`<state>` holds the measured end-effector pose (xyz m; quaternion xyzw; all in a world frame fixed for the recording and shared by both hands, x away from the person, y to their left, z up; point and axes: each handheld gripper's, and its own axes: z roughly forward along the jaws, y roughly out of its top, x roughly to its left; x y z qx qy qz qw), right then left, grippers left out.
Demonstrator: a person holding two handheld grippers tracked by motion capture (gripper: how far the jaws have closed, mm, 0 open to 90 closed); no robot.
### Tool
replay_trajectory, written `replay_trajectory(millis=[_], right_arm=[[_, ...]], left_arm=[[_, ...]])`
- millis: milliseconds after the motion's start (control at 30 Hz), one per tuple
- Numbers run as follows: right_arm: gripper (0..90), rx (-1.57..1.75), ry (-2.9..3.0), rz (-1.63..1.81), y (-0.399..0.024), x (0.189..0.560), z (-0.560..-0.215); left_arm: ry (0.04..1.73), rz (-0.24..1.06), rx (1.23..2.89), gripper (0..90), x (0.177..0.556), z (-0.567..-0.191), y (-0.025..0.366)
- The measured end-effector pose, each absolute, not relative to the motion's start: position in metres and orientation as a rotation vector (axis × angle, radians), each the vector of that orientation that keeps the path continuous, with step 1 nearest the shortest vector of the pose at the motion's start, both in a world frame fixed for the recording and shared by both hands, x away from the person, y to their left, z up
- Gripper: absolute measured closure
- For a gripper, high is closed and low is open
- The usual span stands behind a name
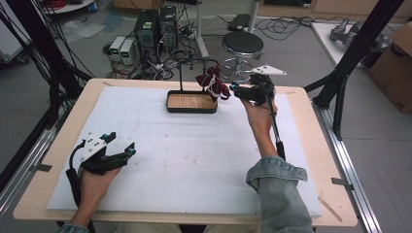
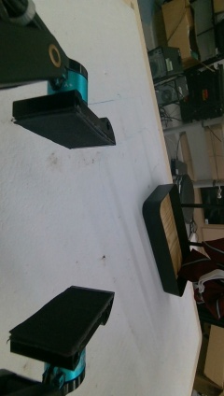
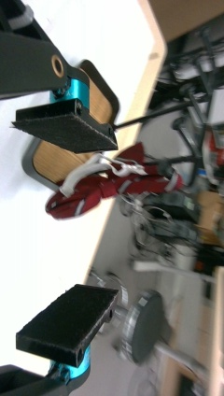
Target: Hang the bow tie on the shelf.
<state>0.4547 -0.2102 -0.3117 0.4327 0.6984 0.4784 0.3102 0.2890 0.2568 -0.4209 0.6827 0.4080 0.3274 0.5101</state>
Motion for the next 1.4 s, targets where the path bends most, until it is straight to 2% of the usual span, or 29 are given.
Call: replay_trajectory(millis=[67, 867, 1400], right_arm=[[17.1, 1.179, 1.870, 1.253, -0.217, 0.450, -0.309], [11.7, 1.116, 1.675, 1.410, -0.272, 0.349, -0.323], [11.0, 0.987, 1.545, 1.493, -0.286, 0.291, -0.362]], left_arm=[[0.985, 0.789, 1.646, 21.2, 0.289, -0.421, 0.257], [0.994, 0.809, 1.649, 20.6, 0.287, -0.422, 0.260], [0.997, 0.818, 1.645, 20.5, 0.287, -0.422, 0.262]])
